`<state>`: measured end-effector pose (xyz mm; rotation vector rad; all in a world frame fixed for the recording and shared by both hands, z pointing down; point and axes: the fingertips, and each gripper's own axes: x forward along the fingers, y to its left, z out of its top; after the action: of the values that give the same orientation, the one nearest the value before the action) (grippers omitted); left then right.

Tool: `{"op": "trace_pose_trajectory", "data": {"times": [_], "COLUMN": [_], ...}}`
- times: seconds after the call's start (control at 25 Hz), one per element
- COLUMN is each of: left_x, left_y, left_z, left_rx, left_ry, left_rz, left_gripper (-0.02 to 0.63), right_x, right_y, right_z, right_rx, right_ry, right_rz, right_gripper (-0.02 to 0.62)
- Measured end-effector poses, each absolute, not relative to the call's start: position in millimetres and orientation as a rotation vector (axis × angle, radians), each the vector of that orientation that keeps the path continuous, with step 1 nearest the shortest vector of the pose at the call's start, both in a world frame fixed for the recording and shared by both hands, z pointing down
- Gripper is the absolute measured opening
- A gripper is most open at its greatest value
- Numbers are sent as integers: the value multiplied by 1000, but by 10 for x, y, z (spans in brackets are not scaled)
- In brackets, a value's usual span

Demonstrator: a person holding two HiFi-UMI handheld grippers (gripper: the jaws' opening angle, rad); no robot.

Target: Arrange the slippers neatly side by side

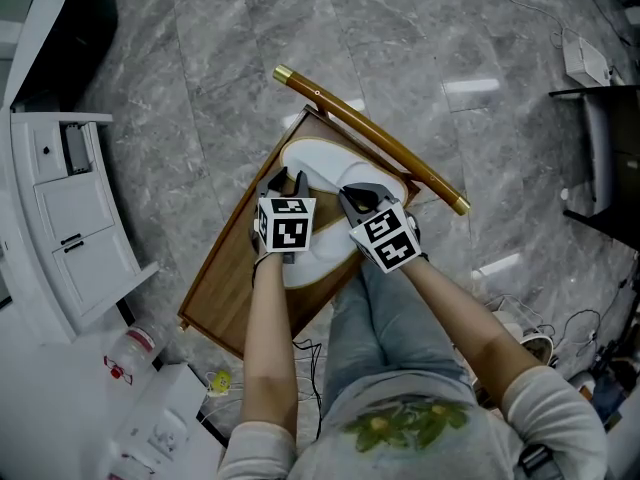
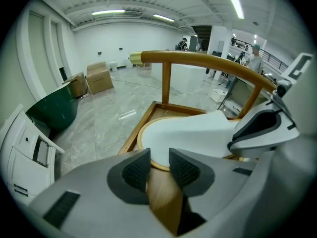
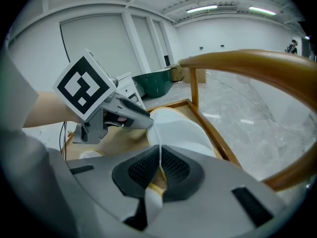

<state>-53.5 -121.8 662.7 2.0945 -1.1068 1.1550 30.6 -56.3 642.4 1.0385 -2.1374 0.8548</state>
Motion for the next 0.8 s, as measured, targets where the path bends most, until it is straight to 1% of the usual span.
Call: {"op": "trace_pose_trajectory", "data": {"times": [0.64, 0.8], "left_x": [-432, -443], "left_y": [-1390, -1382], "left_z": [6623, 6581], "left_rx": [2129, 2112], "left_ry": [-1077, -1087], "left_rz": [1203, 1158], "left_gripper": [127, 146], "right_x": [319, 337], "right_y": [-627, -622], "right_z": [6446, 6456], "right_rx": [1071, 1049], "right_ry": [-2130, -2124], "right_rz": [866, 869], "right_gripper": [18, 22]}}
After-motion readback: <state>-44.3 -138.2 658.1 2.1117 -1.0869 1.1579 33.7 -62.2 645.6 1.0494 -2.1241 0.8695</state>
